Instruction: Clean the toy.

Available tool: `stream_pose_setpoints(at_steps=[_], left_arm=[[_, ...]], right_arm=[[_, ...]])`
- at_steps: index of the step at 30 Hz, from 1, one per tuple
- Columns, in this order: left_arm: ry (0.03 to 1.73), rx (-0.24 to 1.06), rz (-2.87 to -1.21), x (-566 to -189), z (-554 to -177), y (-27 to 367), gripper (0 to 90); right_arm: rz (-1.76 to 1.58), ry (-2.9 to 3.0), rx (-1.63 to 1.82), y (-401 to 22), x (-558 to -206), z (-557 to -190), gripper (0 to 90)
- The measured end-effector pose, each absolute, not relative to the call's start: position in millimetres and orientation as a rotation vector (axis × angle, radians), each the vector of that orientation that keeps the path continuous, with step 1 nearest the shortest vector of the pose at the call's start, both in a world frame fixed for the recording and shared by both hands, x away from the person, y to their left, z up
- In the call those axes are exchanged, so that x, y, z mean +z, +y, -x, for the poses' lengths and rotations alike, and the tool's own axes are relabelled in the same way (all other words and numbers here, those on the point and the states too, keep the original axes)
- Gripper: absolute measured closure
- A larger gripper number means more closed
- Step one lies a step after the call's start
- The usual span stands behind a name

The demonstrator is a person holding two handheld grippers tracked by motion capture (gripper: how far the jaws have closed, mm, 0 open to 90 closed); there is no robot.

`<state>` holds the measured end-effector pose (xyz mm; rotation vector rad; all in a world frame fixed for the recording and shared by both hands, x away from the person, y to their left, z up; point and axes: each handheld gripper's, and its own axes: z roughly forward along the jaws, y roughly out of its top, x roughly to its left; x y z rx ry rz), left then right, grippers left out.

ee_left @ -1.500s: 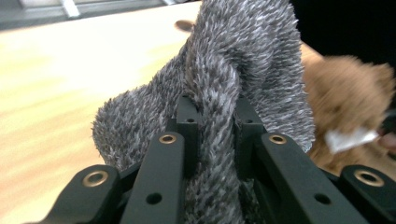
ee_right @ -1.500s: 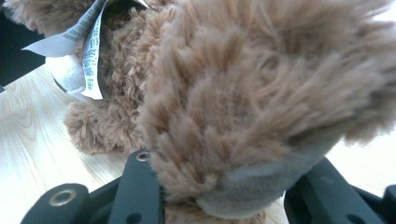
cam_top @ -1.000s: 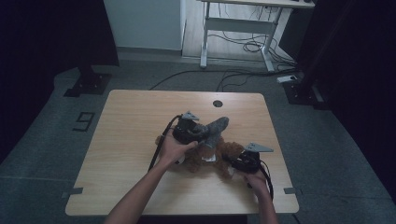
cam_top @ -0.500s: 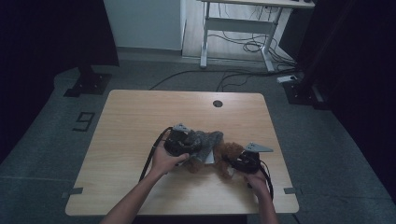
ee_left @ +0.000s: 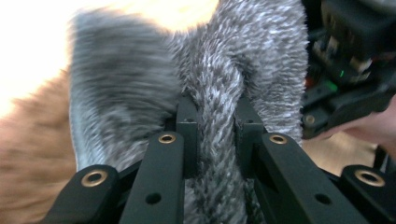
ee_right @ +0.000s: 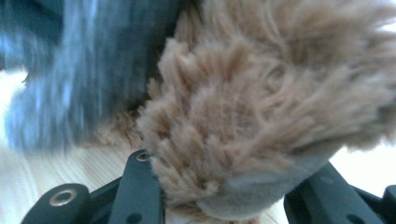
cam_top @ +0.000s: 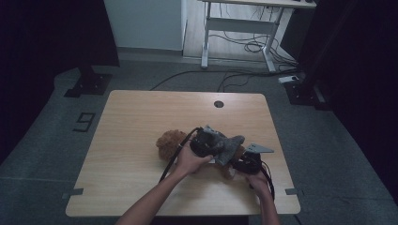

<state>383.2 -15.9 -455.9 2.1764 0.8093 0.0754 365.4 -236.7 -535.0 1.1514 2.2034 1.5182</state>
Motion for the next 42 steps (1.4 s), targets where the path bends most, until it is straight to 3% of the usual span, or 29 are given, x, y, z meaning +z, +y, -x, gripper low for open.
stream_pose_setpoints(at_steps=[26, 30, 36, 42], left_arm=[[0.96, 0.162, -2.033, -428.4, -380.3, 94.3, 77.0], [0.924, 0.135, -2.037, -425.3, -380.4, 78.4, 77.0], [0.81, 0.12, -2.075, -418.9, -379.0, 23.1, 76.9], [0.845, 0.105, -2.154, -442.6, -390.6, 2.8, 76.9]], right_arm=[[-1.172, 2.196, 1.567, -238.6, -536.7, -367.2, 61.7], [-1.184, 2.189, 1.565, -238.5, -537.0, -367.5, 61.7], [-1.187, 2.189, 1.563, -239.1, -537.2, -367.6, 61.7], [-1.184, 2.192, 1.562, -239.6, -536.9, -367.5, 61.7]])
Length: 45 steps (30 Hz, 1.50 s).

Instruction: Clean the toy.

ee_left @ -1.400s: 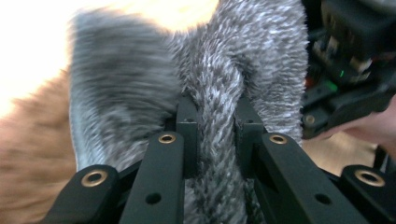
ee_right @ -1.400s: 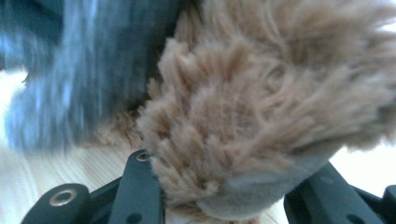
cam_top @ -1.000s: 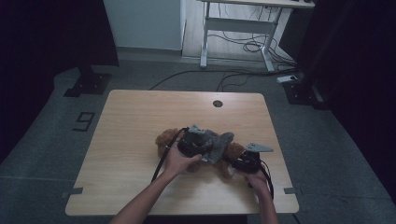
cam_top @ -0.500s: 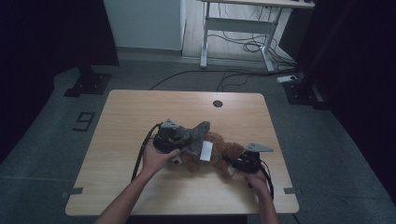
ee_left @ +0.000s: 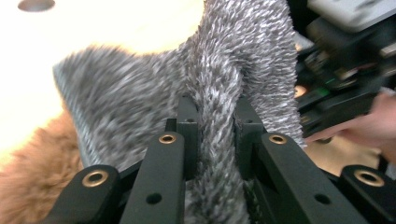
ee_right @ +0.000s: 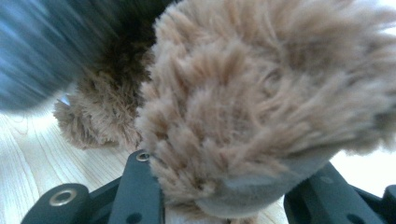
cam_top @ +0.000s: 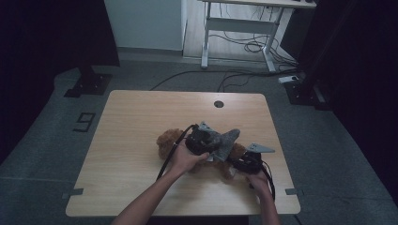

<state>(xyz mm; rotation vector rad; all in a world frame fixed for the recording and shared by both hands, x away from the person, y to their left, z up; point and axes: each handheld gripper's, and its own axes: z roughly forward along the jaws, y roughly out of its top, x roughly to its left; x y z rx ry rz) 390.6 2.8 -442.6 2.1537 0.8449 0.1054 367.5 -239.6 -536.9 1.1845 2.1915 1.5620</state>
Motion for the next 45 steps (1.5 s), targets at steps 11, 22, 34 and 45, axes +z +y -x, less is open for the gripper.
stream_pose_setpoints(at_steps=[11, 22, 34, 45], left_arm=[[0.964, 0.199, -2.045, -430.9, -388.3, 81.6, 77.0], [1.076, 0.245, -1.963, -441.5, -381.9, 155.2, 77.0], [1.176, 0.316, -1.974, -465.9, -375.7, 189.0, 77.0], [1.255, 0.297, -1.969, -483.2, -377.5, 206.8, 77.2]], right_arm=[[-1.177, 2.192, 1.567, -239.9, -537.3, -368.2, 61.7], [-1.178, 2.192, 1.576, -240.6, -538.3, -368.4, 61.7], [-1.181, 2.19, 1.576, -240.3, -538.4, -368.2, 61.7], [-1.188, 2.187, 1.565, -241.0, -538.8, -368.3, 61.7]])
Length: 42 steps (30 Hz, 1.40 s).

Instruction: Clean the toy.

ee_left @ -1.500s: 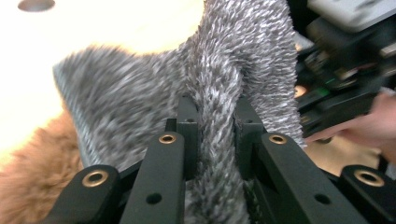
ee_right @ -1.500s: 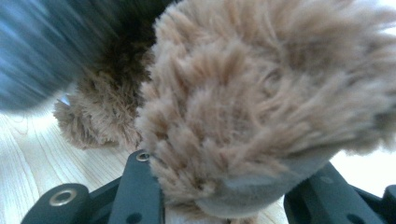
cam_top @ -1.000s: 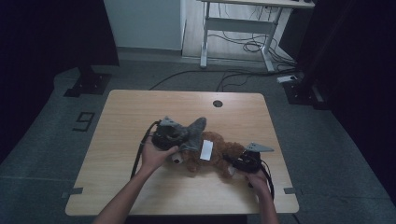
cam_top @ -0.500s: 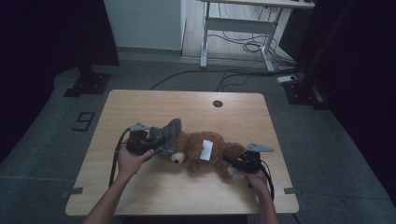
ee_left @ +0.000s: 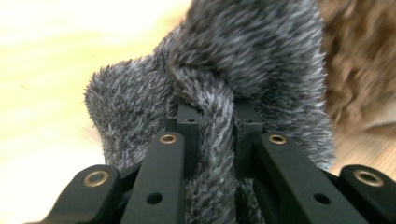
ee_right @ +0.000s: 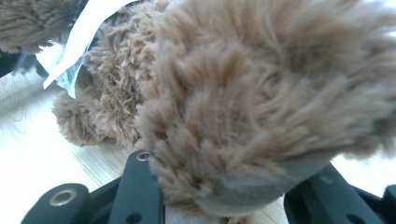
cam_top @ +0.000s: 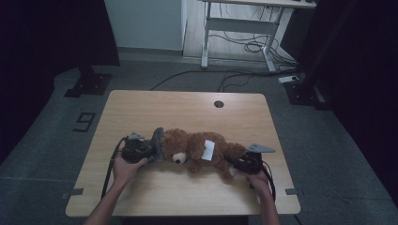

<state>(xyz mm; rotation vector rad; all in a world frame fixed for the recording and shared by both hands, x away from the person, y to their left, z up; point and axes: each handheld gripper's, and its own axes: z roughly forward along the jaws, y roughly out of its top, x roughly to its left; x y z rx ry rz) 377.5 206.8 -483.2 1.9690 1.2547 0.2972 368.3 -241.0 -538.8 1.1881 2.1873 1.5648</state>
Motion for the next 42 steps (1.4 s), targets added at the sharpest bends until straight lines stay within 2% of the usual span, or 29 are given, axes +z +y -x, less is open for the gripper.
stream_pose_setpoints(at_steps=[6, 11, 17, 22, 26, 34, 42], left_arm=[[1.129, 0.395, -1.899, -421.1, -379.1, 189.7, 77.2], [1.055, 0.369, -1.895, -393.6, -392.5, 155.0, 77.1], [1.07, 0.309, -1.993, -415.3, -411.8, 120.3, 77.0], [1.101, 0.253, -1.963, -438.6, -411.9, 124.5, 77.2], [1.083, 0.257, -1.98, -439.4, -404.4, 126.8, 77.3], [1.04, 0.295, -1.996, -442.7, -388.9, 124.3, 77.3], [1.011, 0.287, -2.001, -446.0, -374.8, 125.3, 77.4]], right_arm=[[-1.19, 2.186, 1.567, -240.8, -539.3, -368.3, 61.8], [-1.195, 2.188, 1.567, -240.4, -539.0, -367.4, 61.8], [-1.184, 2.192, 1.571, -241.0, -539.0, -367.3, 61.8], [-1.166, 2.205, 1.575, -241.4, -537.7, -367.3, 60.4], [-1.171, 2.2, 1.583, -242.2, -535.2, -366.5, 54.2], [-1.224, 2.126, 1.635, -256.2, -519.5, -362.0, 34.2], [-1.247, 2.008, 1.786, -269.0, -494.3, -354.3, 26.1]])
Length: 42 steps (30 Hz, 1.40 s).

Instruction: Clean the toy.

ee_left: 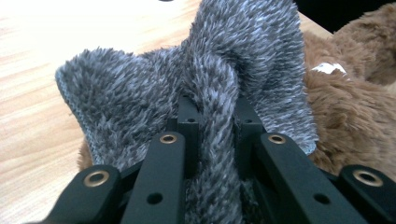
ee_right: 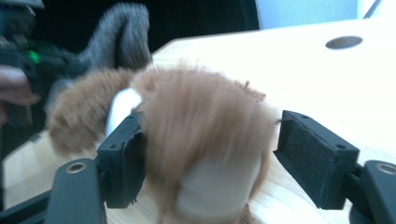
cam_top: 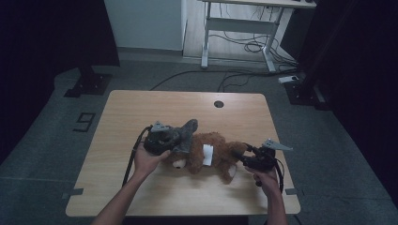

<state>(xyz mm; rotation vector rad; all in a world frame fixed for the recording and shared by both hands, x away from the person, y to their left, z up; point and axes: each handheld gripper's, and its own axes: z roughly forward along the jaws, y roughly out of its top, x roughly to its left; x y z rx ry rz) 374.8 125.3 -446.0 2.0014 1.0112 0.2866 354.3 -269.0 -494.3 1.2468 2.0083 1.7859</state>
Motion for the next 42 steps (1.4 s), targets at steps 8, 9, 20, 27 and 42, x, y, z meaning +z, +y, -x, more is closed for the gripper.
stream_pose_setpoints(at_steps=[8, 9, 20, 27, 42], left_arm=[[0.979, 0.253, -1.993, -454.7, -356.5, 129.3, 77.4], [0.974, 0.247, -1.989, -456.6, -352.6, 130.7, 77.4], [0.925, 0.219, -1.988, -474.2, -315.9, 145.1, 77.5], [0.921, 0.195, -1.984, -484.5, -305.2, 150.4, 77.6], [0.942, 0.244, -1.962, -482.3, -353.1, 115.1, 77.5]], right_arm=[[-1.254, 2.035, 1.731, -266.8, -489.4, -352.4, 21.7], [-1.248, 2.047, 1.728, -264.5, -489.1, -352.4, 21.3], [-1.124, 2.325, 1.625, -222.6, -497.8, -353.2, 14.1], [-1.09, 2.517, 1.558, -189.7, -521.4, -356.0, 16.2], [-1.174, 2.28, 1.506, -208.6, -527.4, -376.7, 49.9]])
